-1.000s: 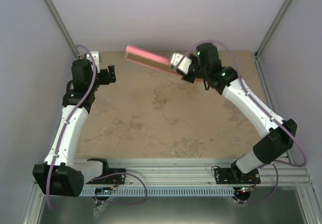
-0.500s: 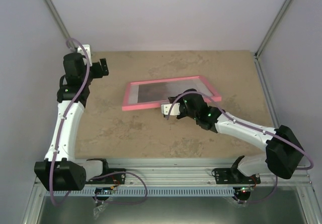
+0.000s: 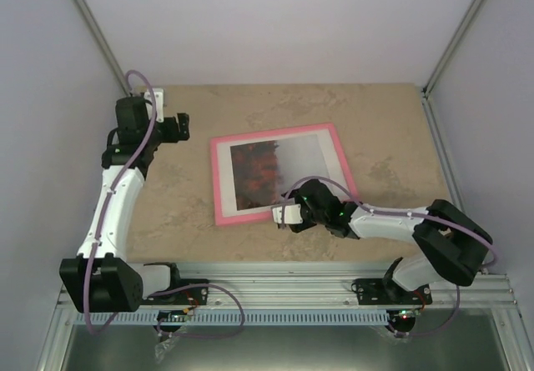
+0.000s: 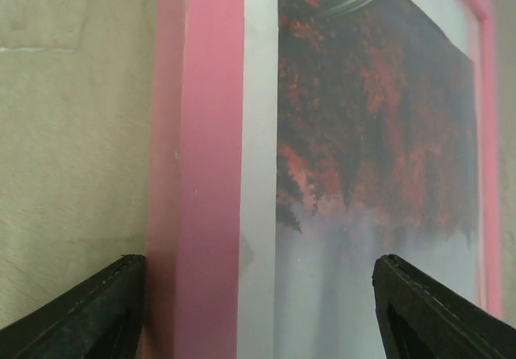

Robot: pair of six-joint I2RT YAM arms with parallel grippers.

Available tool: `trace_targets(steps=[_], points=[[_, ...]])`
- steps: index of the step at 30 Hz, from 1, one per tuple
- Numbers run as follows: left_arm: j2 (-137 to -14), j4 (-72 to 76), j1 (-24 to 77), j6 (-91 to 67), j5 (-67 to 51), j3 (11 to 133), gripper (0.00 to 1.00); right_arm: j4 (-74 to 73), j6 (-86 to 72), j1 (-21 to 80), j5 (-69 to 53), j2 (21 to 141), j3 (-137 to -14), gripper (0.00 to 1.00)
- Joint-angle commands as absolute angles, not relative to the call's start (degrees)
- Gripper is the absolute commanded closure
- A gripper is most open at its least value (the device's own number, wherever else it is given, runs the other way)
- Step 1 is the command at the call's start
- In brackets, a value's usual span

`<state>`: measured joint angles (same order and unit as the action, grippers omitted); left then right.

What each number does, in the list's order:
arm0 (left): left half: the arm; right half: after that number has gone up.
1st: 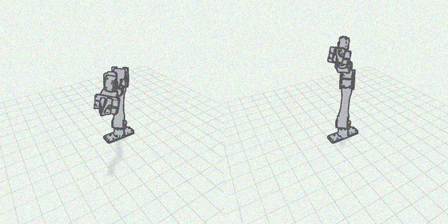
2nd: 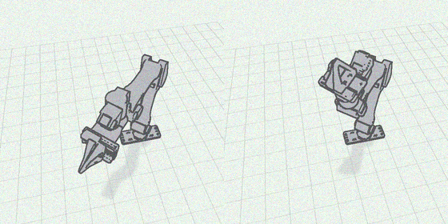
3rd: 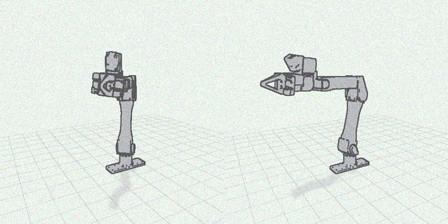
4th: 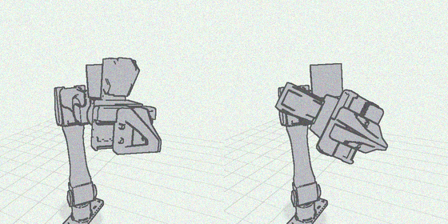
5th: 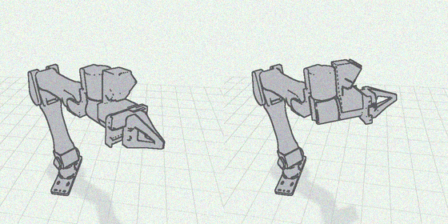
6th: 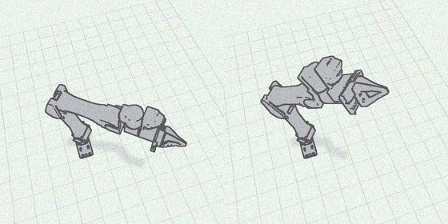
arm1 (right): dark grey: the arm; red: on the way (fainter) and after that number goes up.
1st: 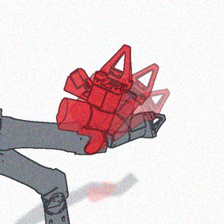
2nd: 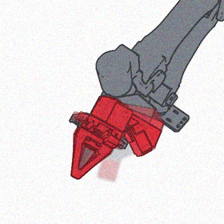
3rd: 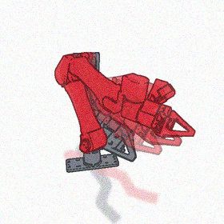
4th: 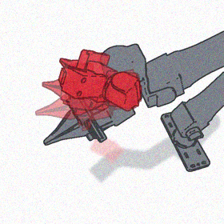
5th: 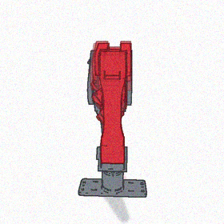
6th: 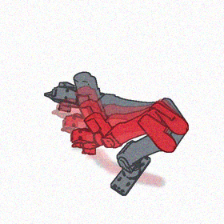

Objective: Put the photo into the frame

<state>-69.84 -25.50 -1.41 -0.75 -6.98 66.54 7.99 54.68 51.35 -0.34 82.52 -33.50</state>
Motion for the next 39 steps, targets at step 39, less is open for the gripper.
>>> trace_targets(steps=[39], points=[[-130.99,-41.64,6.36,7.87,-32.75,110.8,0.01,-56.97,62.41,36.59,-39.85,96.51,-54.41,0.12]])
